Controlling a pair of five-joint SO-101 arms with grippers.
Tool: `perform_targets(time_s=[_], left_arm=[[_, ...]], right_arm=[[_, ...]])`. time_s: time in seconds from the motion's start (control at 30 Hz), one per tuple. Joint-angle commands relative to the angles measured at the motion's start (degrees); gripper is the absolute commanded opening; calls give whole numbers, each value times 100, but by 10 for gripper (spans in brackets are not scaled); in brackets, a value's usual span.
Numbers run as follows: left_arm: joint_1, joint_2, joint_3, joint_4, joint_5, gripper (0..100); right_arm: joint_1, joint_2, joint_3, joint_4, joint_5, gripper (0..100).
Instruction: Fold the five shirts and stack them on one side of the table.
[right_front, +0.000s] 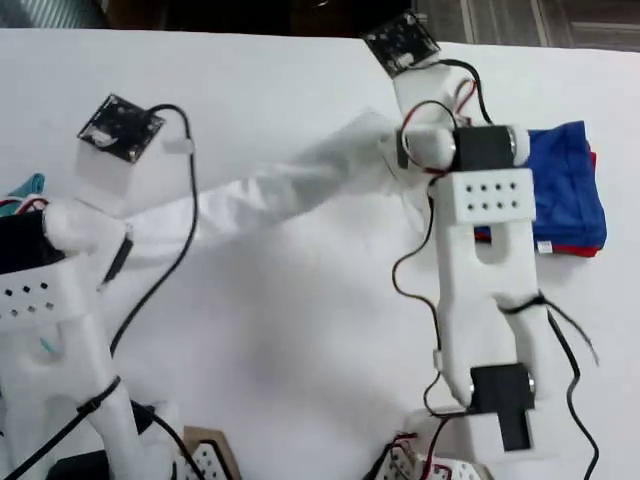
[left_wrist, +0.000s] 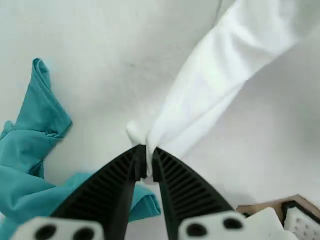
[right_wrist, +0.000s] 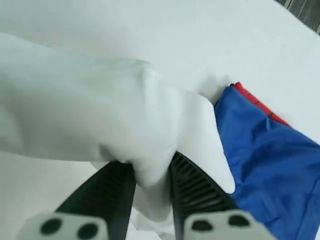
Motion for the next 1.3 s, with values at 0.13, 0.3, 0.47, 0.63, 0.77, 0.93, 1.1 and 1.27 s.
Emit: perform_targets(time_s=[0.13,0.3,0.47,0.63,0.77,0.93,1.1,1.27], left_arm=[[-44,-114,1991,88,-1582,28],[-53,-114,2862,88,-2180,31],[-53,-114,2870,88,-2312,66],[-53,-149,2325,97,-2286,180],[-18,-114,1015,-114,-1099,225],[642,431,-92,-818,712,231],[1670,2840,-1068,-1029,1609,231],[2066,5363,-3442,-791,2040,231]], right_arm=[[57,-629,1055,690,53,22],[57,-699,2382,690,563,22],[207,-699,3226,699,949,22],[699,-927,3490,892,1046,22],[1051,-1842,3851,1138,1345,111],[1235,-3389,4589,1130,1521,216],[1253,-5165,5442,1068,1275,216],[1727,-7011,6321,655,1301,216]])
